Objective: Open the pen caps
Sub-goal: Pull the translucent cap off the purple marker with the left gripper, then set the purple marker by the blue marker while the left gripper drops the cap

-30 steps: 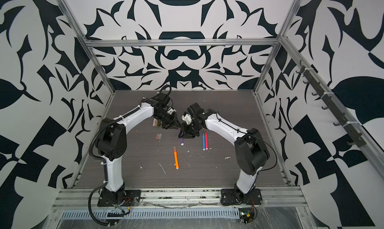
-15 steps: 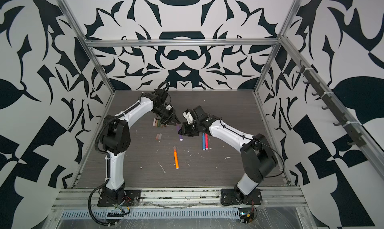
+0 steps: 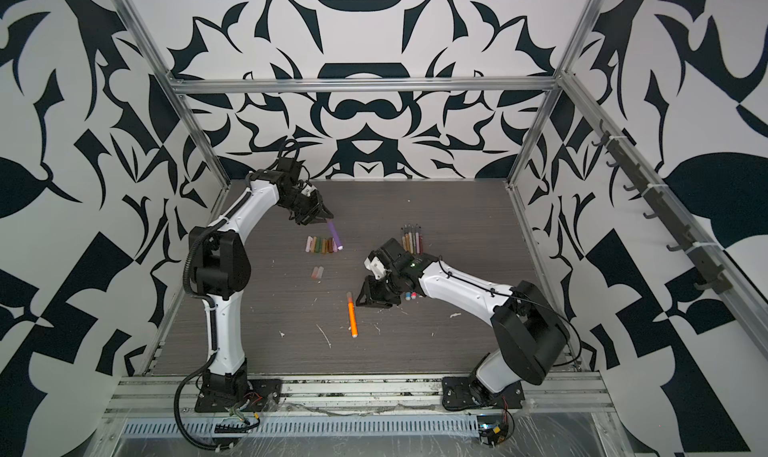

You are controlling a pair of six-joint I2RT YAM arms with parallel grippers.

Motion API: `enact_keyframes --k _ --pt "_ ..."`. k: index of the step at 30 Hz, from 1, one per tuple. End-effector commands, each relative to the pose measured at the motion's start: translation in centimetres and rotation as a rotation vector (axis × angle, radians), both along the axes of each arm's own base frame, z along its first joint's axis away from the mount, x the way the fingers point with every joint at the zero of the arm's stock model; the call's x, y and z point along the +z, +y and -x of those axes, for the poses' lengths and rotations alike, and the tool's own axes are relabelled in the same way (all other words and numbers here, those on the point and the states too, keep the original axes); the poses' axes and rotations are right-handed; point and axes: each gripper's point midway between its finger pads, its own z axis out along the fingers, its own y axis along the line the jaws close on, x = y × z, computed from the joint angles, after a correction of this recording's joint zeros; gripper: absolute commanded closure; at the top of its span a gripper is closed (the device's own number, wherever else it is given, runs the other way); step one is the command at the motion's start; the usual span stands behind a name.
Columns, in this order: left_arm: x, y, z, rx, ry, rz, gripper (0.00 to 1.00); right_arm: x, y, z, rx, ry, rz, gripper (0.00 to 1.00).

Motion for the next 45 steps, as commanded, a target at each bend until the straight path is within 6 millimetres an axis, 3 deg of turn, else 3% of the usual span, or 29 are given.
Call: enact_keyframes --k 1,3,7,15,16,17,19,22,27,30,34,39,41,45 --pt "2.8 -0.8 2.1 -0.040 -0.038 0.030 1.00 4.1 0.8 -3.5 -0.010 -0.088 -0.105 0.37" --pt "3.2 -1.6 3.3 -0.061 -0.035 0.056 1.00 5.4 1.2 -5.3 -0.006 -0.095 -0.162 0.28" --pt "3.6 -3.8 5.8 -0.112 -0.021 0.077 1.00 7.6 2.4 -8.1 0.040 -0.123 -0.203 0.26" --pt "5.0 -6.9 8.2 -0.138 -0.028 0.120 1.00 7.0 3.6 -11.2 0.034 -0.101 -0.191 0.33" --pt "5.1 -7.0 8.3 -0.138 -0.030 0.122 1.00 6.9 3.7 -11.3 0.035 -0.096 -0.189 0.38" --pt "5.1 -7.1 8.2 -0.137 -0.032 0.122 1.00 6.7 3.7 -11.3 0.033 -0.086 -0.184 0.51" --pt "5.0 -7.0 7.8 -0.130 -0.042 0.114 1.00 6.3 3.7 -10.9 0.036 -0.059 -0.185 1.00" --pt "4.5 -5.3 5.3 -0.096 -0.077 0.069 1.00 5.5 2.6 -9.0 0.021 -0.050 -0.145 1.00" --pt "3.6 2.4 -3.0 0.101 -0.107 -0.016 1.00 3.3 2.0 -1.4 0.010 0.007 -0.119 1.00" --pt "4.4 4.4 -4.8 0.136 -0.132 -0.034 1.00 3.2 0.6 -0.9 -0.066 -0.007 -0.138 1.00" --pt "2.7 5.5 -2.5 0.071 -0.121 -0.111 1.00 3.1 -3.4 -3.8 -0.153 -0.053 -0.040 1.00" --pt "-1.8 10.7 2.3 -0.057 -0.096 -0.432 1.00 0.7 -12.0 -7.5 -0.298 -0.105 0.183 1.00" --pt "-3.2 12.0 3.6 -0.104 -0.069 -0.507 1.00 0.0 -13.9 -8.2 -0.296 -0.120 0.221 1.00" --pt "-5.8 13.0 4.9 -0.157 -0.011 -0.562 1.00 -1.7 -15.2 -9.3 -0.272 -0.103 0.200 1.00"
